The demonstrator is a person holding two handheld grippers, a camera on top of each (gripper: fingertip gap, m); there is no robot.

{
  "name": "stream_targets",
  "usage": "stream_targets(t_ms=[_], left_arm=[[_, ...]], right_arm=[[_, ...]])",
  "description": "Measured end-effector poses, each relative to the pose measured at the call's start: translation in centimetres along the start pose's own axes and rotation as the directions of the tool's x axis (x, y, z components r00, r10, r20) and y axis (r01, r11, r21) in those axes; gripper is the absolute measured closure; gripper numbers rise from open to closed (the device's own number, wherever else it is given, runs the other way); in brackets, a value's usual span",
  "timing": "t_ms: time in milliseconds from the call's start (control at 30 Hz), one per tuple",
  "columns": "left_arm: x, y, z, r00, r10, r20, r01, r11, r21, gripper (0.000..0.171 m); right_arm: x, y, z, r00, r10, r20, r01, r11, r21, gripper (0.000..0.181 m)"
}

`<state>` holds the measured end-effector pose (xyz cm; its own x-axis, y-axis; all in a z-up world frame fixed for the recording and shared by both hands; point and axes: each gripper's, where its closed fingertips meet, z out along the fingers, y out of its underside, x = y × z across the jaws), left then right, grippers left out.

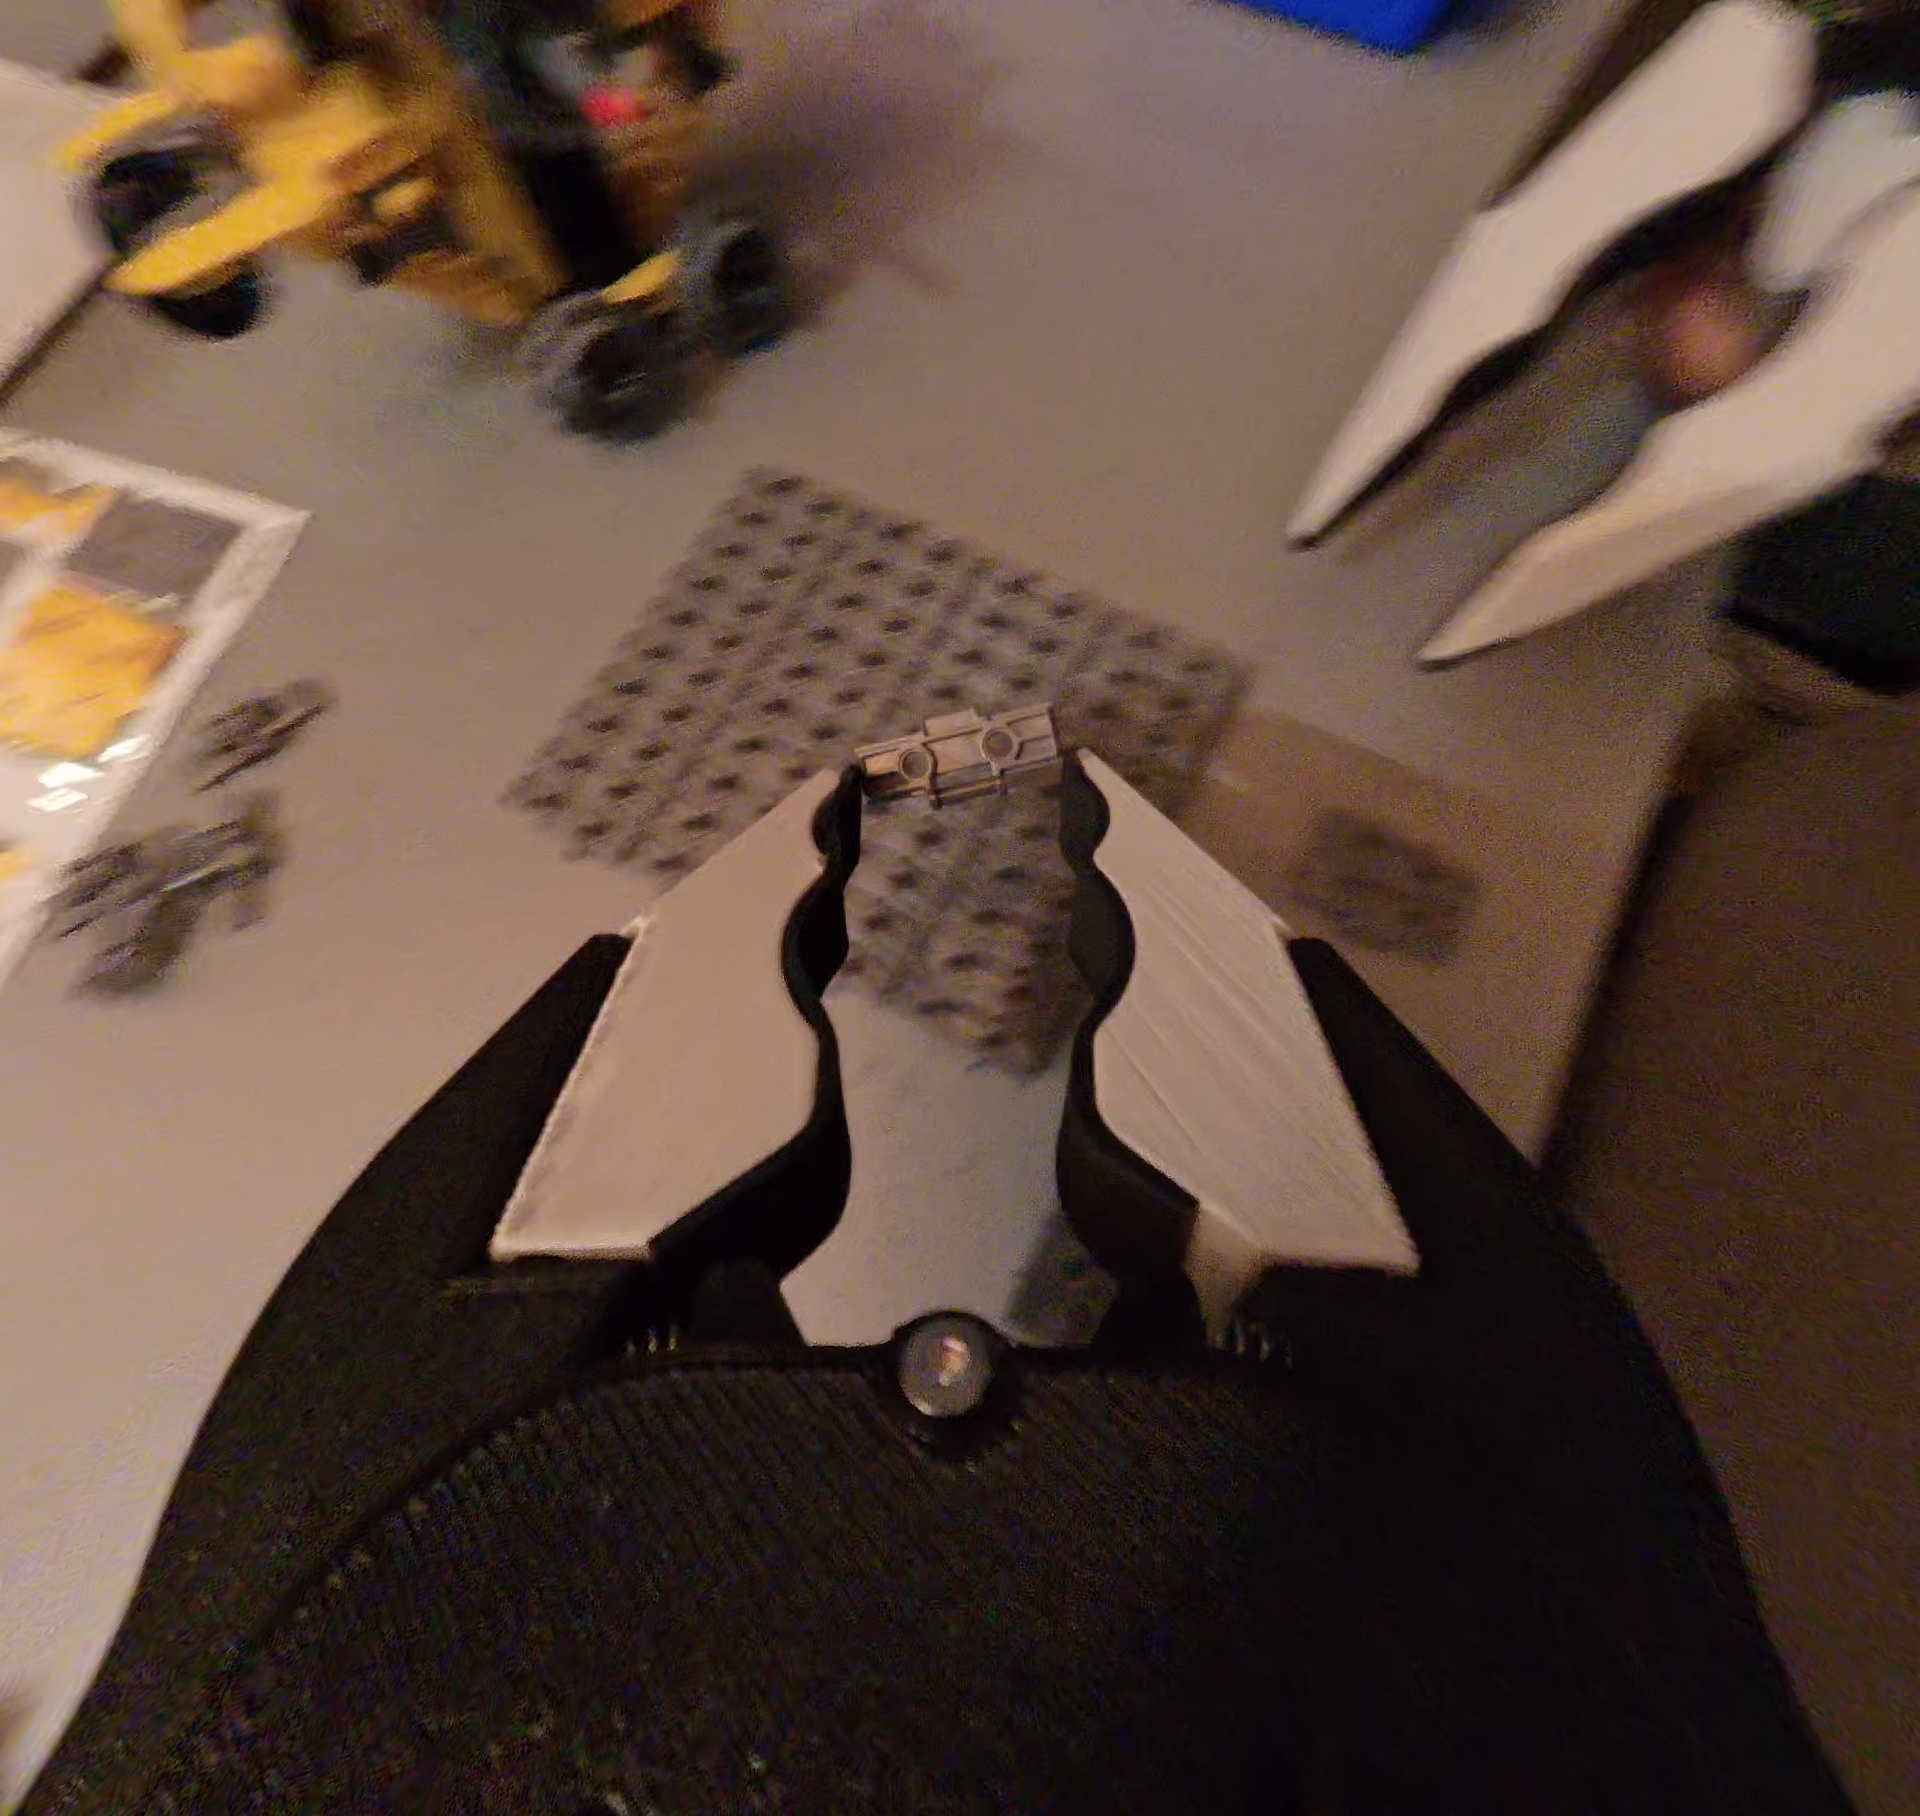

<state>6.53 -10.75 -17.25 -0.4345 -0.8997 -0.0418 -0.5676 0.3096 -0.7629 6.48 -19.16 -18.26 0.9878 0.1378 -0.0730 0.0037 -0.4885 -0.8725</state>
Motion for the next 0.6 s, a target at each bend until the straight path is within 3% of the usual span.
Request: stream_targets(t_ms=[100, 267, 433, 600], left_arm=[[5.2, -0.7, 1.5, 0.991, 0.039, -0.129, -0.037, 0.999, 0.016, 0.135], [9.3, -0.2, 4.5, 0.971, 0.105, -0.215, -0.116, 0.992, -0.042, 0.135], [10.2, 0.9, 6.0, 0.963, 0.153, -0.220, -0.183, 0.975, -0.122, 0.135], [10.6, 1.3, 6.0, 0.964, 0.150, -0.218, -0.184, 0.972, -0.149, 0.134]], right_arm=[[0.4, 0.6, -0.5, 0.999, 0.024, -0.023, -0.024, 1.000, -0.008, 0.148], [1.0, 1.7, -2.1, 0.996, 0.047, -0.078, -0.048, 0.999, -0.018, 0.148], [0.9, 3.4, -2.9, 0.993, 0.066, -0.095, -0.073, 0.995, -0.068, 0.150], [-1.0, 4.7, -2.5, 0.992, 0.125, 0.016, -0.122, 0.985, -0.122, 0.154]])
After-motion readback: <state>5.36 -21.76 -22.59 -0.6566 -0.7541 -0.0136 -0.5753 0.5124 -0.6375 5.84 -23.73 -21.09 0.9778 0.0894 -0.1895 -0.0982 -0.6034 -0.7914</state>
